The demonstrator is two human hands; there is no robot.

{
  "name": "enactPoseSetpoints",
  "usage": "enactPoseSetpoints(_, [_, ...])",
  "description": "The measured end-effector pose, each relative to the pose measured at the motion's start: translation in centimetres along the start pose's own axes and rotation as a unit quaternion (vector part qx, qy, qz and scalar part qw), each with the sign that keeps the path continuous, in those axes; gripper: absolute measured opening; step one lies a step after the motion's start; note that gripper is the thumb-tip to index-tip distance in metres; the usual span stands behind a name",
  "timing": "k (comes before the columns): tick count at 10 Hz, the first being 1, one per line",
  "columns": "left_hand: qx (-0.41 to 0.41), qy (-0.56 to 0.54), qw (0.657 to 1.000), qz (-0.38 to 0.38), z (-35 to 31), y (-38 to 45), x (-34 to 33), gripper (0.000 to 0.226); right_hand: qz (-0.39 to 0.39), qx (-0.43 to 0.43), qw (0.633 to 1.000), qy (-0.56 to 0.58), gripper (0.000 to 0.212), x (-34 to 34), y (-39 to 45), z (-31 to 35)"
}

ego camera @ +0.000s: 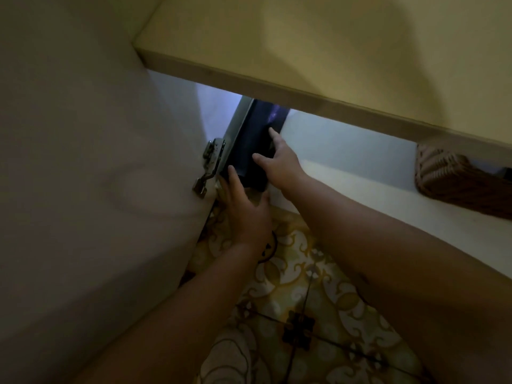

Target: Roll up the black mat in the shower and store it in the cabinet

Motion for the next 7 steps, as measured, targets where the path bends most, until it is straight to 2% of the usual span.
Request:
enactPoseSetpoints(1, [-0.014,-0.009,1.0,0.021,-0.1,-0.4,-0.6,0.094,-0.022,0.017,0.999,-0.039,0.073,0.2,-0.2,-0.3])
enactPoseSetpoints(3, [-0.053,0.014,0.996,0.074,-0.3,-1.2,-1.3,0.095,-0.059,0.018,0.995,-0.073,0.067,1.6,-1.0,-1.6])
enactPoseSetpoints(5, [-0.066,0.037,0.996,0.056,-0.6,-1.0,-0.6,0.091,-0.061,0.036,0.993,-0.093,0.067,3.5,-4.2,-4.3])
enactPoseSetpoints(6, [-0.065,0.053,0.995,0.057,-1.2,-1.8,-0.3,0.086,-0.079,0.047,0.982,-0.163,0.071,5.0,-6.9,-6.4])
enactPoseSetpoints(7, [-0.061,0.118,0.985,0.108,-2.3,-2.9,0.1,0.08,-0.099,0.012,0.963,-0.252,0.08,7.6,-10.3,-8.5])
Point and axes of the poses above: each hand's wrist, its own y-axis towards the middle knuckle, its own x-axis out of the back of the hand, z = x × y, the point moved 9 cm from there along y, towards the middle knuckle, and after that the axes turned 15 degrees about -x, right-handed, at the moved point
